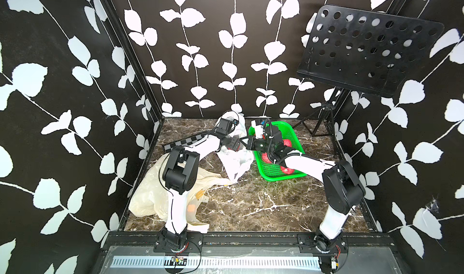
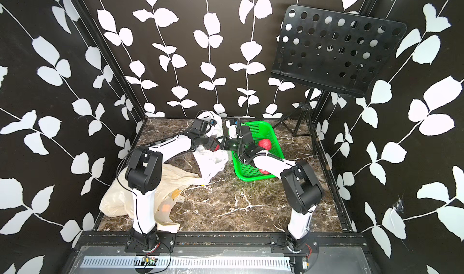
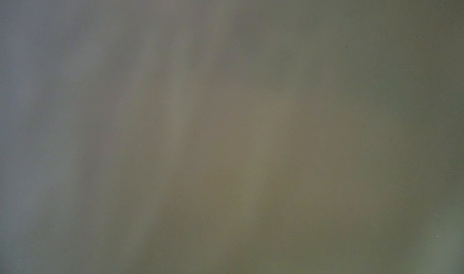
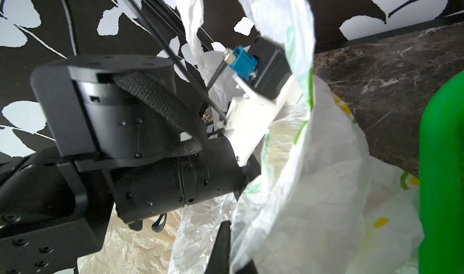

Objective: Untie the knot of a plastic bag & take out the apple
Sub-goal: Pick up the apple from the plastic bag.

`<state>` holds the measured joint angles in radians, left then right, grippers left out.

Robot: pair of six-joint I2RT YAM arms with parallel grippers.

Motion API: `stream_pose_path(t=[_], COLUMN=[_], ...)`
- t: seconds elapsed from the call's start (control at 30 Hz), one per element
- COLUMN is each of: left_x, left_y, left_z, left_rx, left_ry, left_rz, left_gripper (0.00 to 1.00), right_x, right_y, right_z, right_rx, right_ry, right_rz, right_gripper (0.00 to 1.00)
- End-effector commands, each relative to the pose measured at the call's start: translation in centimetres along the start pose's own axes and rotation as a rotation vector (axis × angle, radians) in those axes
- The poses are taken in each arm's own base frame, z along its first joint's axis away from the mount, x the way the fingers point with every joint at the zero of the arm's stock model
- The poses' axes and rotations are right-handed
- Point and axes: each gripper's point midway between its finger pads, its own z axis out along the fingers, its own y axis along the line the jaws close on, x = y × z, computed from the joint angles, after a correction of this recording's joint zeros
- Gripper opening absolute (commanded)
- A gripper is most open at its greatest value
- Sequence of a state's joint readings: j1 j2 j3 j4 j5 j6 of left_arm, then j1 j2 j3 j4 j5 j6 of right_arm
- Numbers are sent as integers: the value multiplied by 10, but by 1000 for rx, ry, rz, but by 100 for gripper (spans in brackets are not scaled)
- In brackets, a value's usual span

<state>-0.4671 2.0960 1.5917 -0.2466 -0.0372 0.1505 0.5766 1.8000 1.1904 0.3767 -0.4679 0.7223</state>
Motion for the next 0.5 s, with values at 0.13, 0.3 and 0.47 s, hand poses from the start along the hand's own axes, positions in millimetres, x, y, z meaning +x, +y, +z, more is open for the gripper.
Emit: stream_pose_path(t=[0.13,0.3,0.47], left_x=[10,24,14], left_y=[-11,-11,-18], left_z=[18,27,16], left_rx=[-1,-4,44], left_ry=[102,170,124], left_rz=[43,47,30], left_gripper=[99,95,82], right_x=[-8,-11,-13], right_y=[-2,-7,-13], right_z=[-2,-5,-6], right_rx=[-23,-8,4], right_ry=[-18,-25,-30], right_rz=[15,13,17], right_gripper=[0,0,0])
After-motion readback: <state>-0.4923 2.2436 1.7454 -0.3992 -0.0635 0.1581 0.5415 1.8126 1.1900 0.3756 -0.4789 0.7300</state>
